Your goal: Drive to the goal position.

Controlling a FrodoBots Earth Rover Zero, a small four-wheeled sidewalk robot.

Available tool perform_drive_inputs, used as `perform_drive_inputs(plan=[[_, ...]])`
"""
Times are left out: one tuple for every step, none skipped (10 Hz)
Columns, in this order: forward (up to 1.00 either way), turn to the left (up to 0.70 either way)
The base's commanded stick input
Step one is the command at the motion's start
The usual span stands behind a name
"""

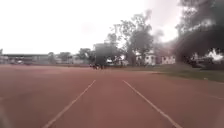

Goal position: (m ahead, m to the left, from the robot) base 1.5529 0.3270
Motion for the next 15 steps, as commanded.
perform_drive_inputs(plan=[[0.70,0.00],[0.70,0.00],[0.70,0.00],[0.70,0.00],[0.70,0.00],[0.70,0.00],[0.70,0.00],[0.70,0.00],[0.70,0.00],[0.70,0.00],[0.70,-0.35],[0.70,-0.35],[0.70,-0.35],[0.70,-0.29],[0.70,-0.22]])
